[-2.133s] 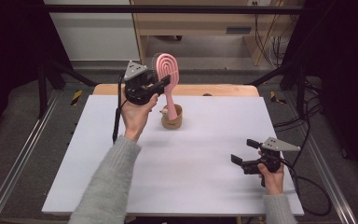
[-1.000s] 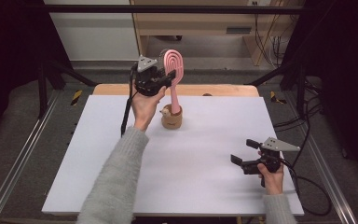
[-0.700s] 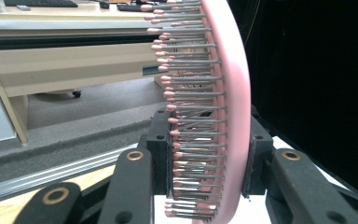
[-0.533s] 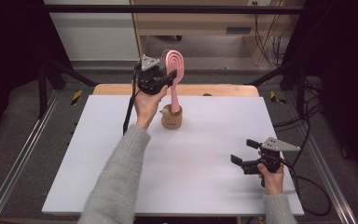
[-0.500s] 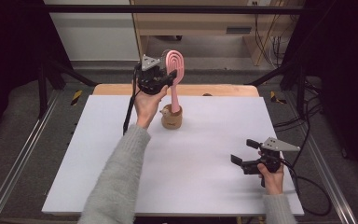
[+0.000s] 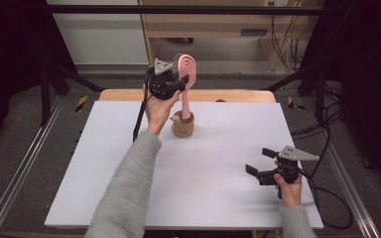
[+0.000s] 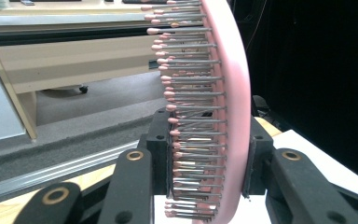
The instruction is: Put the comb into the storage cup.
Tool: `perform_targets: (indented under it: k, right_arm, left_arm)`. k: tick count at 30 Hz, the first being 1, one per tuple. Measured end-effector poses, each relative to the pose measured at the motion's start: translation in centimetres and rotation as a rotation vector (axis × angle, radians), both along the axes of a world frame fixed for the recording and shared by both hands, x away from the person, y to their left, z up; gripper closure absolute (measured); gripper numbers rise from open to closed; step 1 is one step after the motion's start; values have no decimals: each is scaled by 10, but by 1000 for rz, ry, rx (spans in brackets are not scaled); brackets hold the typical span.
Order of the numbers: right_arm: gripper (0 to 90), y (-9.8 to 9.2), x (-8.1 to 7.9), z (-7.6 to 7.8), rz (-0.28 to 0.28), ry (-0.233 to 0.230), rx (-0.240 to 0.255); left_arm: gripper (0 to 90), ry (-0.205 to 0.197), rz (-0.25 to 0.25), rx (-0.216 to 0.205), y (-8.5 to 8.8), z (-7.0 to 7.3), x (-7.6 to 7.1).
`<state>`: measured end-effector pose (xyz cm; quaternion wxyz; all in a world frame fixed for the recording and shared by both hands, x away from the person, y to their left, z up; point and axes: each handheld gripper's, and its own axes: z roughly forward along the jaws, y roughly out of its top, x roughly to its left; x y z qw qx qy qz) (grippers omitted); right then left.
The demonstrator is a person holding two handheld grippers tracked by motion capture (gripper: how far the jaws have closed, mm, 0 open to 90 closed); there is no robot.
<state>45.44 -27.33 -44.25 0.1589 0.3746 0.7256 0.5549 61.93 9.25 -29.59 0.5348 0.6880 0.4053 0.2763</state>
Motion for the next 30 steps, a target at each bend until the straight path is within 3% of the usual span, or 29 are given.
perform_targets:
  k: [15,30]
  right_arm:
    - [4,0,0,0,0,1,1]
    - [4,0,0,0,-2,-1,3]
  left_arm:
    - [634,23,6,19,-4,-12,11]
    - [634,34,1,48,-6,-20,13]
